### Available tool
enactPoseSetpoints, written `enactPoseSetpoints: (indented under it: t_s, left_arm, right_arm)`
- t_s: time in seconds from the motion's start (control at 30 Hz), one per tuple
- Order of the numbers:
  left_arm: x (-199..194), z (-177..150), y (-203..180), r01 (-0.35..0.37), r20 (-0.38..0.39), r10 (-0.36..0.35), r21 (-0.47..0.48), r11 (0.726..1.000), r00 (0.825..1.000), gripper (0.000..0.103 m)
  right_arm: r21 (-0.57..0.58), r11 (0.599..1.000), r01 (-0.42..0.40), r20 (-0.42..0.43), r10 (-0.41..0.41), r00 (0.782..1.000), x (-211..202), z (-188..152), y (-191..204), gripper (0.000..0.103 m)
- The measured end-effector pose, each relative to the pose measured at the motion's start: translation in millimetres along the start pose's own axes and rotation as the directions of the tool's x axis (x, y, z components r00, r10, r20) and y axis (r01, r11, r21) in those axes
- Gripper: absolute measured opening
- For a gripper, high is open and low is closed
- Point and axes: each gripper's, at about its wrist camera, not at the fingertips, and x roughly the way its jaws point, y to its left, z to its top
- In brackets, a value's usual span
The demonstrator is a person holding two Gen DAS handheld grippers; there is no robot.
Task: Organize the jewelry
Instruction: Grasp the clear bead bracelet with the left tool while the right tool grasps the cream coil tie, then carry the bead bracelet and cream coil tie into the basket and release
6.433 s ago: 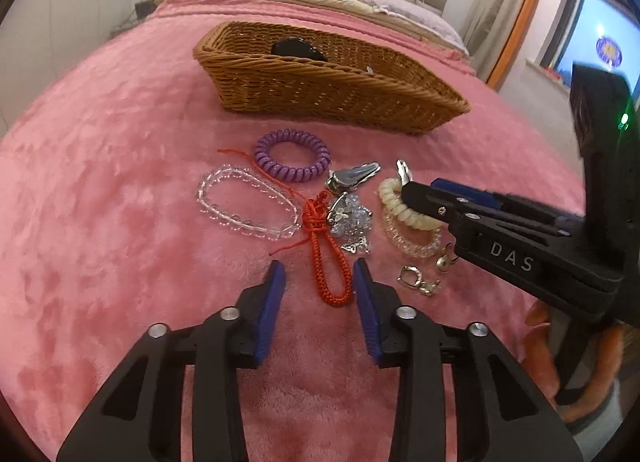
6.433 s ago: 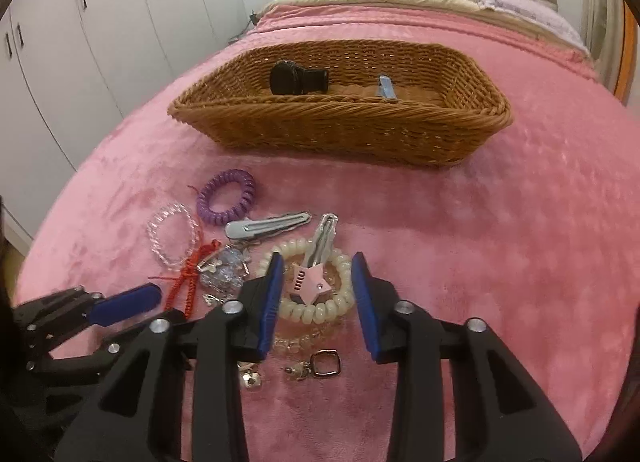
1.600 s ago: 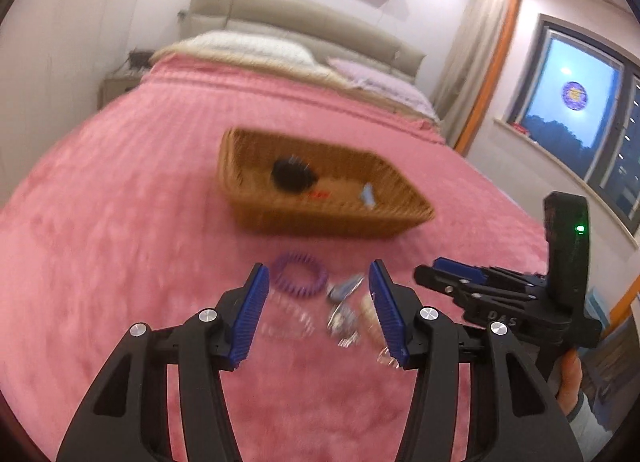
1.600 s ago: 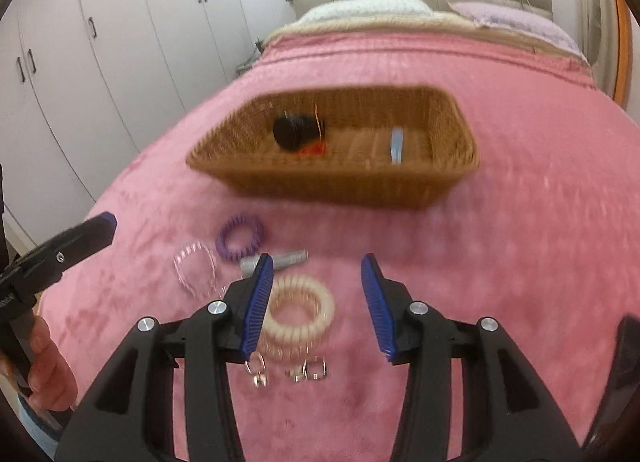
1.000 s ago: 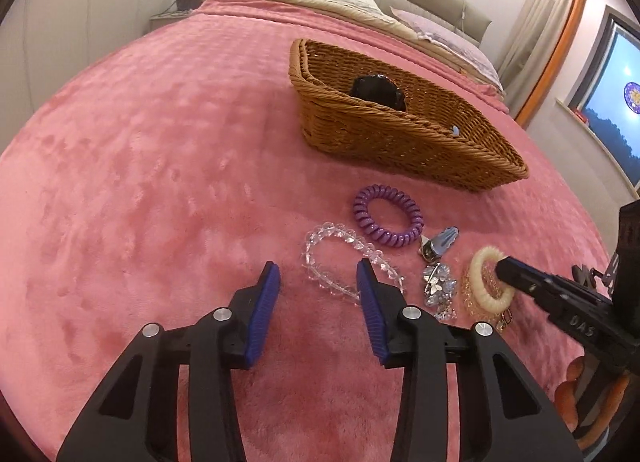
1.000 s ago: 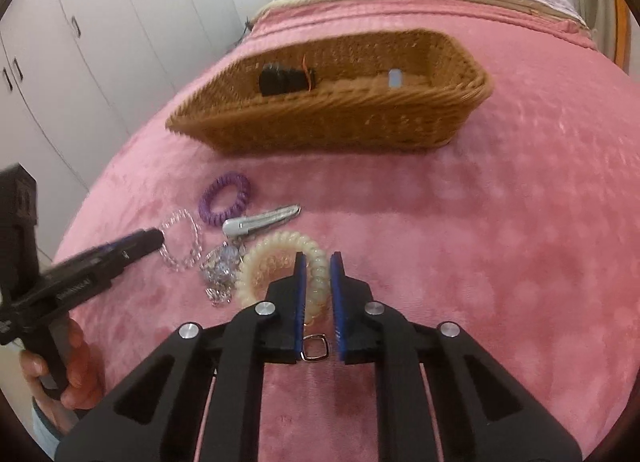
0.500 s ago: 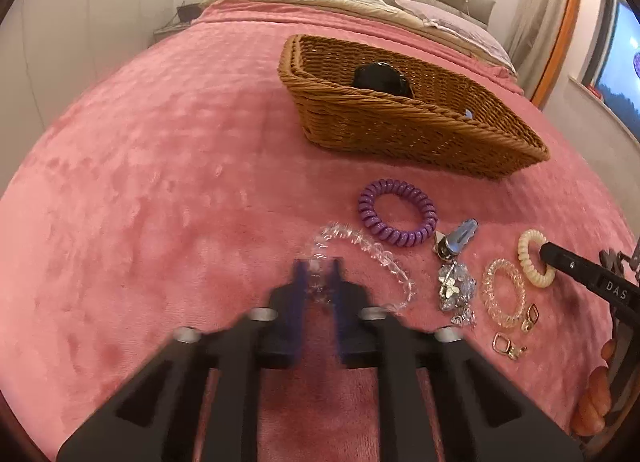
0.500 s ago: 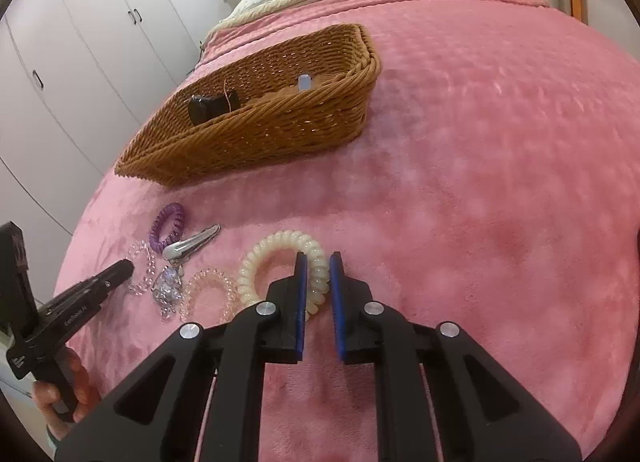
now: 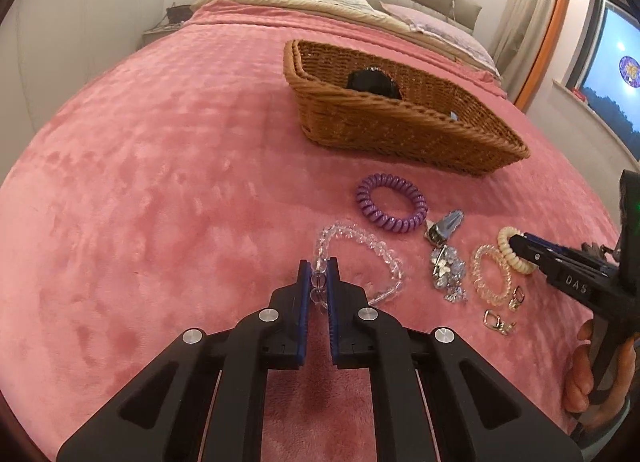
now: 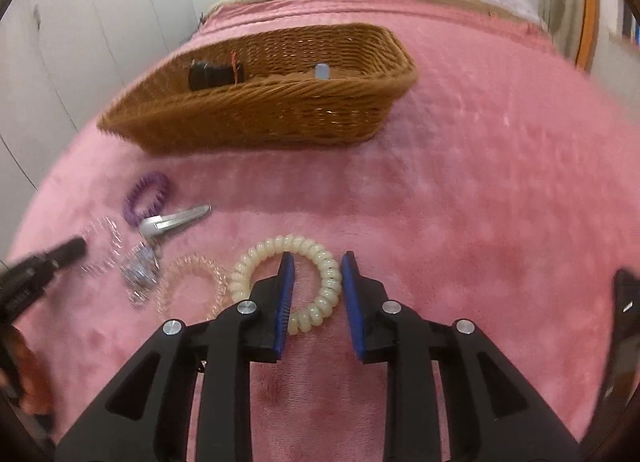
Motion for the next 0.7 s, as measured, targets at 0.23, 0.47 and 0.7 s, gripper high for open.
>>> enactPoseSetpoints:
  t_s: [0.23, 0.47, 0.7]
  left_arm:
    - [-10, -3, -4, 0.041, 0.041, -0.042, 0.028, 0.999, 0.998, 0.006]
    - [-46, 4, -4, 0.164, 0.161, -0.17, 0.048, 0.985, 0.972, 0.006]
    - [-92, 38, -22, 0.213, 0.309, -0.244, 0.13, 0.968, 0.919, 0.005]
  right_arm:
    - [-0.086, 0.996, -0.007, 0.085, 0.015, 0.996, -18, -7, 16, 0.01]
    - [-0.069, 0.996, -0.048, 0.157, 0.058, 0.986, -47, 1, 15, 0.01]
    - [-0.085, 0.994, -0.066, 0.277, 0.087, 0.957, -91, 36, 21, 0.01]
